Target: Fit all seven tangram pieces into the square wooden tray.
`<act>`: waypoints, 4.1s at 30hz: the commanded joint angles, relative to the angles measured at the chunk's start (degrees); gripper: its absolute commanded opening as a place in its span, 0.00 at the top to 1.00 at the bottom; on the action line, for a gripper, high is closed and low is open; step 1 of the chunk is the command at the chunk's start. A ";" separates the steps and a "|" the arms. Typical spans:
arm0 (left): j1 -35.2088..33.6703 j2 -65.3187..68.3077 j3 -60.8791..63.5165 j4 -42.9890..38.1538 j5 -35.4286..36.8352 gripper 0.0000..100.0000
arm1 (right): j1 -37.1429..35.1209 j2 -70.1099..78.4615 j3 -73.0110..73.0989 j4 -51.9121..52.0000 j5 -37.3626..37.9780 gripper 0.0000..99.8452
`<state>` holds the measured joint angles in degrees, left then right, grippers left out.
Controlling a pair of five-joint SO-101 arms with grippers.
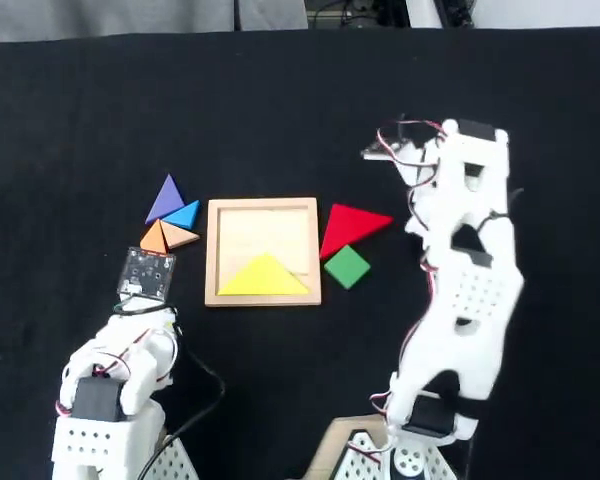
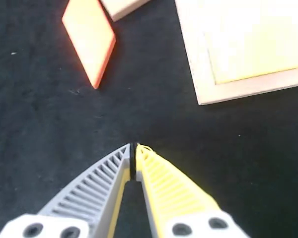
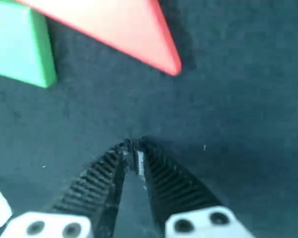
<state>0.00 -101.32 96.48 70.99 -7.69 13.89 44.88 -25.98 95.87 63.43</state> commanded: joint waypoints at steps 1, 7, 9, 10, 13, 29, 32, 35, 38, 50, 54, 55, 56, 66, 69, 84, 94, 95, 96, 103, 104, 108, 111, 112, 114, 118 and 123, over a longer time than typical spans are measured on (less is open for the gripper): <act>-4.35 -0.18 1.10 0.09 -0.44 0.97 | 2.29 -19.65 12.26 -11.96 -4.22 0.99; -10.33 -0.26 -3.82 -12.66 0.00 0.97 | -0.79 -30.37 21.41 -28.31 -21.54 0.99; -12.97 -0.26 -7.08 -13.71 0.00 0.97 | -3.87 -29.93 22.46 -30.68 -24.00 0.99; -13.05 -0.26 -8.66 -13.10 0.09 0.97 | -5.54 -29.14 22.64 -31.47 -24.00 0.99; -10.77 -0.26 -8.13 -10.20 -0.44 0.97 | -9.49 -24.66 21.58 -33.58 -24.09 0.99; -19.03 -0.26 1.01 -24.70 -0.35 0.97 | -8.88 -5.23 5.67 -11.60 -10.99 0.99; -19.03 -0.26 1.01 -24.79 -0.44 0.97 | -8.88 -5.32 5.58 -5.27 -8.00 0.99; -19.03 -0.26 1.01 -24.70 -0.44 0.97 | -8.88 -5.32 5.58 -0.53 -7.56 0.99; -19.03 -0.26 1.01 -24.53 -0.44 0.97 | -8.88 -5.32 5.93 3.08 -6.59 0.99; -19.03 -0.26 1.01 -24.44 -0.44 0.97 | -9.67 -33.45 36.62 -11.78 -2.81 0.99; -19.03 -0.26 1.01 -24.44 -0.44 0.97 | -11.96 -43.56 46.90 -19.78 -3.08 0.99; -19.03 -0.26 1.10 -24.44 -0.44 0.97 | -13.10 -44.97 48.66 -20.40 -3.16 0.99; -19.03 -0.26 1.10 -24.44 -0.44 0.97 | -14.33 -45.85 50.07 -20.22 -3.16 0.99; -19.03 -0.18 1.10 -24.35 -0.44 0.97 | -23.38 -45.49 52.70 -22.42 -12.22 0.77; -19.03 -0.18 1.10 -24.35 -0.44 0.97 | -24.44 -45.49 54.46 -22.95 -12.13 0.77; -19.03 -0.18 1.10 -24.35 -0.44 0.97 | -24.00 -45.58 60.18 -28.04 -0.70 0.69; -18.95 -0.18 1.10 -24.35 -0.44 0.97 | -20.92 -45.49 60.35 -32.44 -0.44 0.69; -18.86 -0.18 1.10 -24.35 -0.44 0.97 | -20.84 -45.32 60.44 -32.09 -0.09 0.69; -18.86 -0.18 1.10 -24.35 -0.44 0.97 | -20.84 -44.88 60.53 -31.82 1.05 0.69; -18.95 0.00 1.10 -24.35 -0.44 0.97 | -20.40 -41.36 60.18 -29.54 4.04 0.69; -18.95 0.00 1.10 -24.35 -0.44 0.97 | -20.13 -41.36 60.18 -29.54 4.04 0.69; -18.95 0.00 1.10 -24.35 -0.44 0.97 | -19.60 -41.36 60.26 -28.04 4.48 0.69; -18.95 0.00 1.10 -24.35 -0.44 0.97 | -19.60 -41.36 60.26 -25.41 7.03 0.69; -18.95 0.00 1.10 -24.35 -0.44 0.97 | -19.52 -41.36 60.26 -25.49 7.30 0.69; -18.95 0.00 1.10 -24.35 -0.44 0.97 | -18.90 -41.36 60.26 -25.58 7.56 0.69; -18.95 0.00 1.10 -24.35 -0.44 0.97 | -17.49 -41.27 59.56 -25.58 7.56 0.69; -18.95 0.00 1.10 -24.35 -0.44 0.97 | -17.23 -40.75 60.00 -26.37 7.56 0.69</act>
<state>-18.64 -101.32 96.48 47.34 -8.04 -4.57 3.56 34.42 69.32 70.46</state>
